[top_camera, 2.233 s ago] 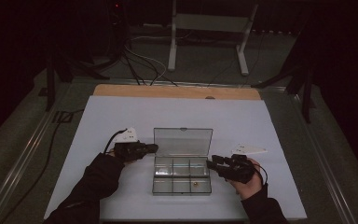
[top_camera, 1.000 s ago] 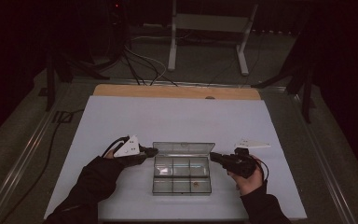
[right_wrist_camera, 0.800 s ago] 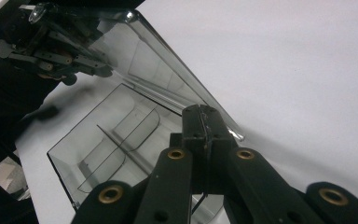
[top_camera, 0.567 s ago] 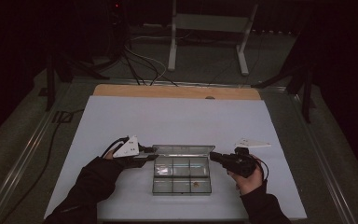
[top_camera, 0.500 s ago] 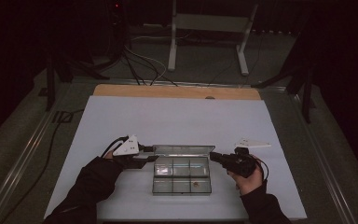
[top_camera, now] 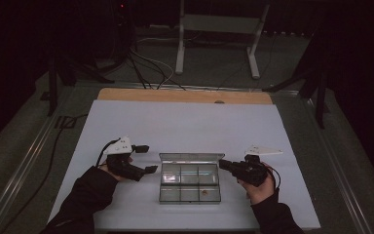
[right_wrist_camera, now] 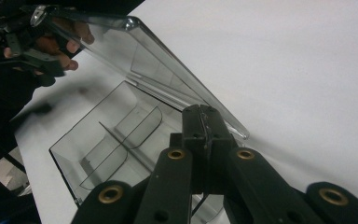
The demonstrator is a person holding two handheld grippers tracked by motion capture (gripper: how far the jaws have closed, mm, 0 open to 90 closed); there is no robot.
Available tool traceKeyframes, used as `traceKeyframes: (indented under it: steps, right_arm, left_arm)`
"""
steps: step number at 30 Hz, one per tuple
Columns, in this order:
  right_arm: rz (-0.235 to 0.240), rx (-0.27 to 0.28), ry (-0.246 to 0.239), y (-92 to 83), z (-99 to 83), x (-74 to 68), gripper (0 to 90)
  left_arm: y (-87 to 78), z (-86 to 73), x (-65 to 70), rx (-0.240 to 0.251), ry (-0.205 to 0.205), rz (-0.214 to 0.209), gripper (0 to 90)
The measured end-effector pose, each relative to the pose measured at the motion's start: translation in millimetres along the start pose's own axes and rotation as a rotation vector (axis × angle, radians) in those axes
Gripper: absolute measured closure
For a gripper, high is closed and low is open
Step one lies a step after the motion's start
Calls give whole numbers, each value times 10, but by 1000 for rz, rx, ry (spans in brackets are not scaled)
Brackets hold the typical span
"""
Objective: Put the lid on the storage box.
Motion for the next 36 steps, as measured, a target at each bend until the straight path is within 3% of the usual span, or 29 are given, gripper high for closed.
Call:
traceKeyframes:
  steps: [4,10,13,24,36]
  right_arm:
    - [-2,-1,-2,-6,-9,-8,900]
    - [0,-5,-4,-12,-33,-24,900]
    - [0,-9,-6,-16,-47,-33,900]
    - [4,-23,-15,-34,-123,-78,900]
    - [8,-53,-11,-51,-258,-117,900]
  left_arm:
    - [-33,-11,21,-5,-16,-43,18]
    - [-24,-59,102,-25,4,-105,13]
    - [-26,-39,126,-17,13,-112,13]
    - [-67,-34,66,18,-17,-111,14]
    - [-90,-5,75,47,-3,-106,14]
Point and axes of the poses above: each handheld gripper's, and its own axes: y roughly forward along the jaws, z roughly out of its top, x roughly to its right, the point moved 7 cm from there along y, roughly forward along the jaws, and after that the axes turned 6 degrees about z, right-handed, at the moved point
